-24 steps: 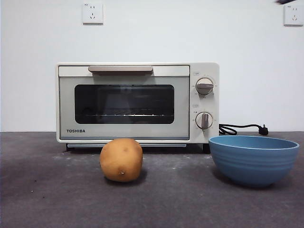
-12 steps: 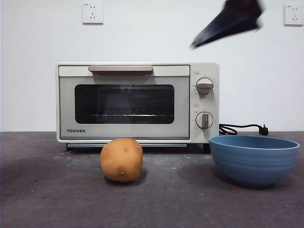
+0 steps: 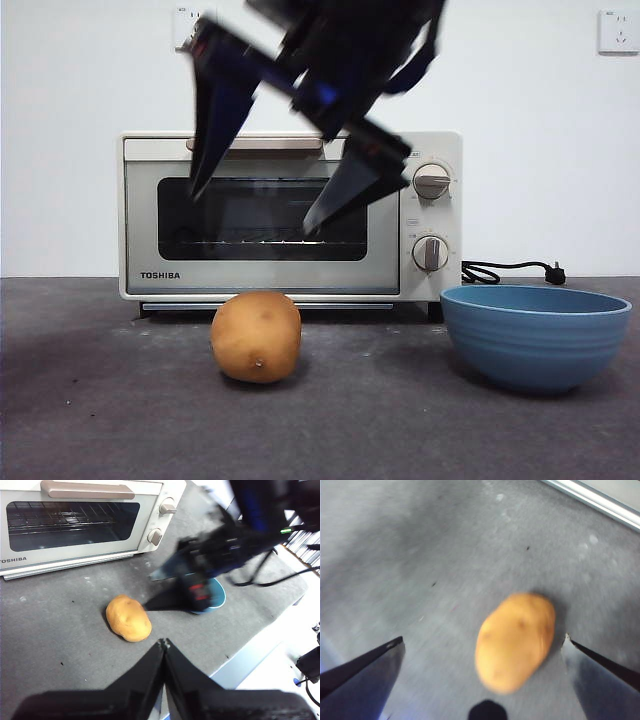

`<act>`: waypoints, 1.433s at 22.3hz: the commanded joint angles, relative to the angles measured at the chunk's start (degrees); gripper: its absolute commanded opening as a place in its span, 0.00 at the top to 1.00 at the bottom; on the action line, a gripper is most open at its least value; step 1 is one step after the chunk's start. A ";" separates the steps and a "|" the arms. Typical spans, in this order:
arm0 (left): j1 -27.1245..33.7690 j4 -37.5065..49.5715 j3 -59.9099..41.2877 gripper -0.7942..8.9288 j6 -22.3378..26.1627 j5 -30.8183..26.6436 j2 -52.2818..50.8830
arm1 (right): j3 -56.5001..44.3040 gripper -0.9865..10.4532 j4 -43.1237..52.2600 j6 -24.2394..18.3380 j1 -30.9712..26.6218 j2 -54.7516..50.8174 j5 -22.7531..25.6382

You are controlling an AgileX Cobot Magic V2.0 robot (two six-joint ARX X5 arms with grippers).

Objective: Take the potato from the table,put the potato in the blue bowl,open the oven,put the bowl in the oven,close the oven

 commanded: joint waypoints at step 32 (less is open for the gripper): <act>0.04 0.13 0.13 0.93 0.74 0.02 -0.02 | 1.44 0.93 -14.84 -5.20 -3.56 -11.45 11.72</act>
